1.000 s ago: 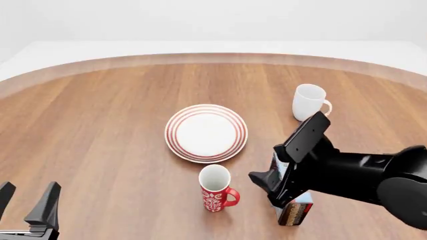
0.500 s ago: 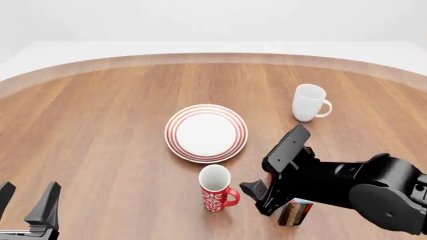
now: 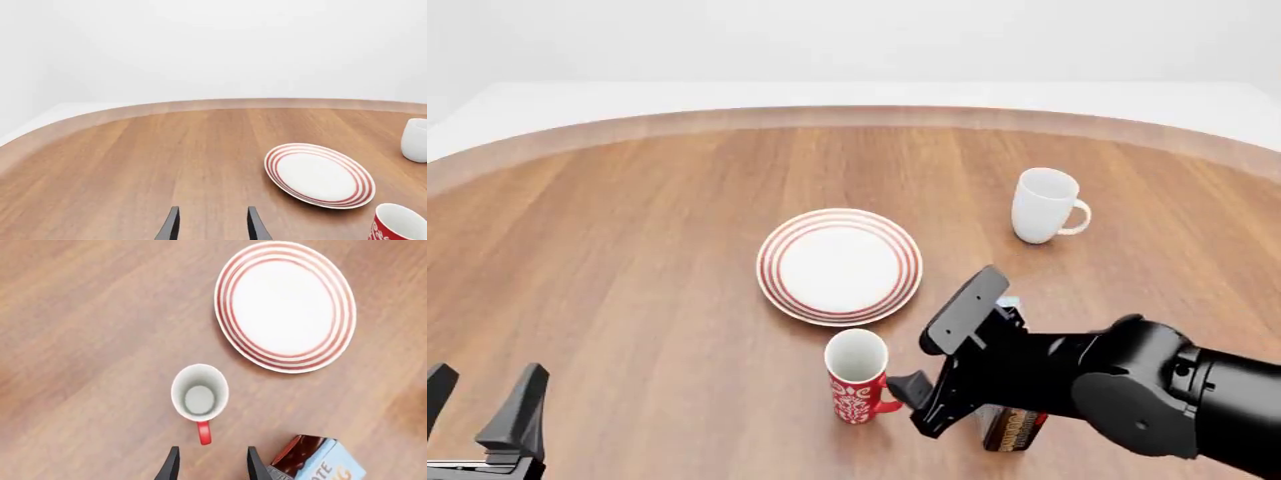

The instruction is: Pick up the red mug and put it on the plate

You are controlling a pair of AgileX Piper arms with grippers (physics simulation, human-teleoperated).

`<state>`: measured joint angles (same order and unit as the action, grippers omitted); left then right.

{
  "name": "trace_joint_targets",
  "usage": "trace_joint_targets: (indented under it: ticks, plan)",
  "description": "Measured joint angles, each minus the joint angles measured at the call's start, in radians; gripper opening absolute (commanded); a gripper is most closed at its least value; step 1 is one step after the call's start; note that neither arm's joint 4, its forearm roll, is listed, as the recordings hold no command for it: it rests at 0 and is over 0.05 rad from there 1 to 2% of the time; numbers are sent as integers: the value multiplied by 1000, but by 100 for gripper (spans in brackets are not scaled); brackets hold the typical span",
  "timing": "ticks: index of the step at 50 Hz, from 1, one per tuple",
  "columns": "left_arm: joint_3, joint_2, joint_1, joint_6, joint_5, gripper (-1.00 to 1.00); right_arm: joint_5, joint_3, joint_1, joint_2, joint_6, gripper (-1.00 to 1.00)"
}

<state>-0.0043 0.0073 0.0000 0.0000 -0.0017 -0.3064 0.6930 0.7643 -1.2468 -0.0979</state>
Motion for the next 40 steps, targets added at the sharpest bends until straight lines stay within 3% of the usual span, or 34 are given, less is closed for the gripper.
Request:
trace_joint_targets:
  ticks: [40]
  plan:
    - [0, 0, 0, 0, 0, 100, 173, -72, 37, -163, 73, 100]
